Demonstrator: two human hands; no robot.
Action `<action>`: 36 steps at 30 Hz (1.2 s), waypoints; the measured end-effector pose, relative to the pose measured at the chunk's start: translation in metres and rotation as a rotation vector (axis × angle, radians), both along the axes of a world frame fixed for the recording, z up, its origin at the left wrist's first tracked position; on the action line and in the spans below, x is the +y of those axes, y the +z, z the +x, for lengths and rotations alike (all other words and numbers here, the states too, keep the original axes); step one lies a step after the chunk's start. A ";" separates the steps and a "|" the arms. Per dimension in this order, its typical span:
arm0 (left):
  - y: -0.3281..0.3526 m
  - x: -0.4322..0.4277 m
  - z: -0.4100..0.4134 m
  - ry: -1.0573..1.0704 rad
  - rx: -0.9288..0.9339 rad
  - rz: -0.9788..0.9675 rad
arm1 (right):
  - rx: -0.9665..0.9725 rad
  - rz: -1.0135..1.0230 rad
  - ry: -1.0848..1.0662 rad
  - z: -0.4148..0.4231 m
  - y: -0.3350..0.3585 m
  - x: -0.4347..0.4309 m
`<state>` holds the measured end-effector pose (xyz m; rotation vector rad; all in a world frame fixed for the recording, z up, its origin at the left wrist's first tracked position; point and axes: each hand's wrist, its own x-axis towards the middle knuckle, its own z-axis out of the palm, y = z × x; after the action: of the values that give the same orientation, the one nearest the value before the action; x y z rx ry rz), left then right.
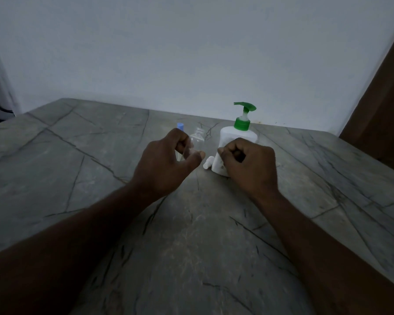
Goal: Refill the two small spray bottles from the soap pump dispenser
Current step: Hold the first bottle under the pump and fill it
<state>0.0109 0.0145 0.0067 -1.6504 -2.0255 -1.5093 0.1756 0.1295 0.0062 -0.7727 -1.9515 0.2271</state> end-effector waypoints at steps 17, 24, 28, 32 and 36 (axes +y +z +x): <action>-0.010 0.026 0.031 -0.033 -0.130 0.044 | 0.660 -0.297 -0.002 0.009 0.046 0.020; 0.002 0.055 0.038 -0.089 -0.256 0.129 | 0.531 -0.526 0.097 -0.014 0.092 0.049; 0.011 0.064 0.036 -0.130 -0.360 0.147 | 0.419 -0.569 0.205 -0.034 0.099 0.057; 0.015 0.062 0.035 -0.231 -0.424 0.142 | 0.408 -0.540 0.188 -0.042 0.094 0.061; 0.023 0.059 0.035 -0.326 -0.452 0.146 | 0.402 -0.569 0.276 -0.037 0.093 0.063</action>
<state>0.0463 0.0731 0.0296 -1.7693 -1.8291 -2.2613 0.1384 0.1929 0.0990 -0.7368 -1.6066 1.0561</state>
